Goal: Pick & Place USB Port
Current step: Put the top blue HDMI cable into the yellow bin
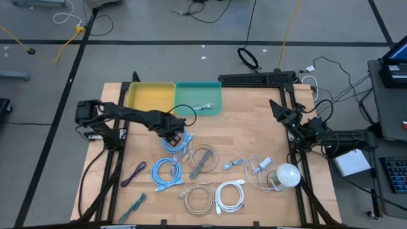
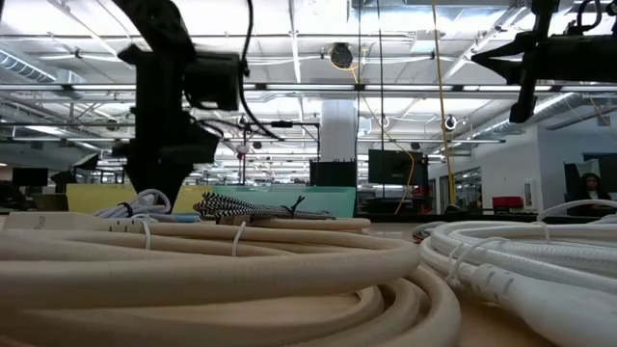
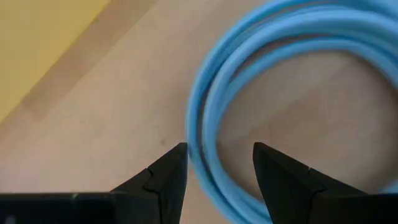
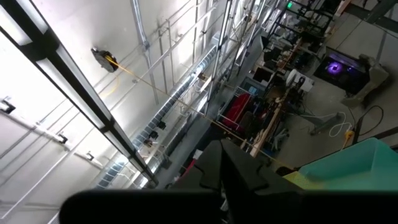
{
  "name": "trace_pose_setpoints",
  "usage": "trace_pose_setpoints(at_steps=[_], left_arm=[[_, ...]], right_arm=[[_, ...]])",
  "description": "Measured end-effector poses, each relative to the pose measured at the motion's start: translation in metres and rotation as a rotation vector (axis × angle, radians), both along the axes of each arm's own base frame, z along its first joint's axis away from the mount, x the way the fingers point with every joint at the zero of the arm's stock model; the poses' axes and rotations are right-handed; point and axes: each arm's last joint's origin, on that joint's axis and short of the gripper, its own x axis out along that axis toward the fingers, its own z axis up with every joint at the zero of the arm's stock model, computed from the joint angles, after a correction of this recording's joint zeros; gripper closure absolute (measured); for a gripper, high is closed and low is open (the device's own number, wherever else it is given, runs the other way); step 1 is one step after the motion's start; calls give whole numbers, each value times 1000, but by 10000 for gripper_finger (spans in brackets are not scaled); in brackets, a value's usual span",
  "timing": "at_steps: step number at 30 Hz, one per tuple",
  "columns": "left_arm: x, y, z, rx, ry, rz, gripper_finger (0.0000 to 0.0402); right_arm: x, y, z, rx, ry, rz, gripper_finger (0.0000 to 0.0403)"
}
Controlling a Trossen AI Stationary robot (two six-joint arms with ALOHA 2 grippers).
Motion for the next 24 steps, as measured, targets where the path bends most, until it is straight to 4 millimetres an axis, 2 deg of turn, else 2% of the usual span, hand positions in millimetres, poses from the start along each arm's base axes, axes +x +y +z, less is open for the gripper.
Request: trace_pose_setpoints(at_steps=[4, 6, 8, 10, 12, 14, 18, 21, 24], left_arm=[[8, 5, -21, -68, 35, -23, 216], [10, 5, -27, -80, 64, -27, 228], [9, 3, -28, -79, 87, -44, 271], [7, 0, -24, -75, 110, -66, 345], [4, -4, -13, -73, 96, -80, 380], [-2, -6, -1, -103, 85, -63, 388], [-17, -8, 39, -97, -26, -5, 390], [-35, -9, 69, -43, -122, 60, 390], [-63, -5, 95, 93, -170, 173, 390]], right_arm=[[0, 0, 0, -1, 0, -2, 403], [0, 0, 0, -2, 1, -2, 403], [0, 0, 0, 0, -2, -2, 403], [0, 0, 0, -1, -1, -2, 403], [0, 0, 0, -2, 0, -3, 403], [0, 0, 0, -7, 7, -7, 403], [0, 0, 0, -16, 17, -14, 403], [0, 0, -1, -17, 26, -17, 403], [0, 0, -1, -16, 32, -17, 403]])
